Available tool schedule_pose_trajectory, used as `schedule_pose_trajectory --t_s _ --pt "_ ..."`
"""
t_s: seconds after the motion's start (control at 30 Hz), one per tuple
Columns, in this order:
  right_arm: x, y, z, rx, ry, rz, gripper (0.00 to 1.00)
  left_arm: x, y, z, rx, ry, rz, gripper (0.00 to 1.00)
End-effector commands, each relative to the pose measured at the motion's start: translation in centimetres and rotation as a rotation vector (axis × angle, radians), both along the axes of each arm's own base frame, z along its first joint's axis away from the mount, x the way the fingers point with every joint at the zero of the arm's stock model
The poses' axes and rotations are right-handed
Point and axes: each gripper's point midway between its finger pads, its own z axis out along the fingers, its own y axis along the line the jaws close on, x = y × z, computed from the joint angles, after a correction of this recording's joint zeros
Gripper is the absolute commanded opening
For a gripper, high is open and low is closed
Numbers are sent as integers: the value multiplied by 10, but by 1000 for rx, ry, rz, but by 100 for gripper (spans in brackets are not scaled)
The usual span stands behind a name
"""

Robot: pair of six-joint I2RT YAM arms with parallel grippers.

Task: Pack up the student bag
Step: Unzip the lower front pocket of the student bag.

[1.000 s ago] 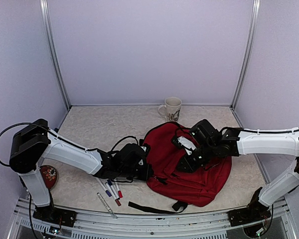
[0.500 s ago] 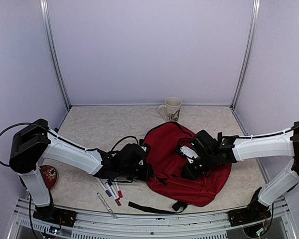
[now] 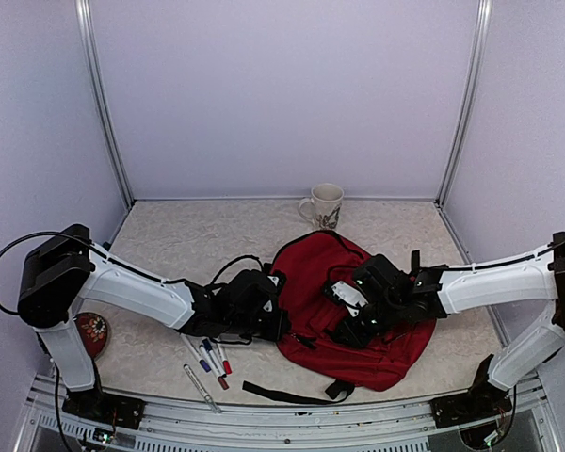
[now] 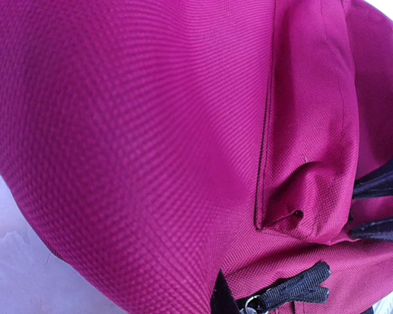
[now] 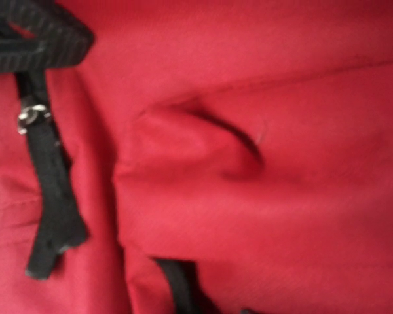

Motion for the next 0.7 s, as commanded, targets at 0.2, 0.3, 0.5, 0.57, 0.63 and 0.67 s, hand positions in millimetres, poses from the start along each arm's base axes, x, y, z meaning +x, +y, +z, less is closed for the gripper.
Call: schedule_pose_trajectory --t_s 0.2,0.3,0.5,0.57,0.63,0.67 --pt "10 14 -6 9 -48 -20 34 4 -4 9 4 -27 -3 0" --pt "11 13 -9 7 -58 -31 33 3 -4 8 7 -28 -7 0" --pt "16 0 -17 -57 -88 -78 20 4 -4 7 10 -30 -5 0" --pt "18 -4 -18 -85 -100 -89 16 4 -3 6 12 -28 -4 0" --pt "24 -13 -18 -129 -131 -124 12 4 -2 6 14 -29 -2 0" --pt "27 -17 -17 -144 -149 -141 11 4 -2 6 13 -29 -1 0"
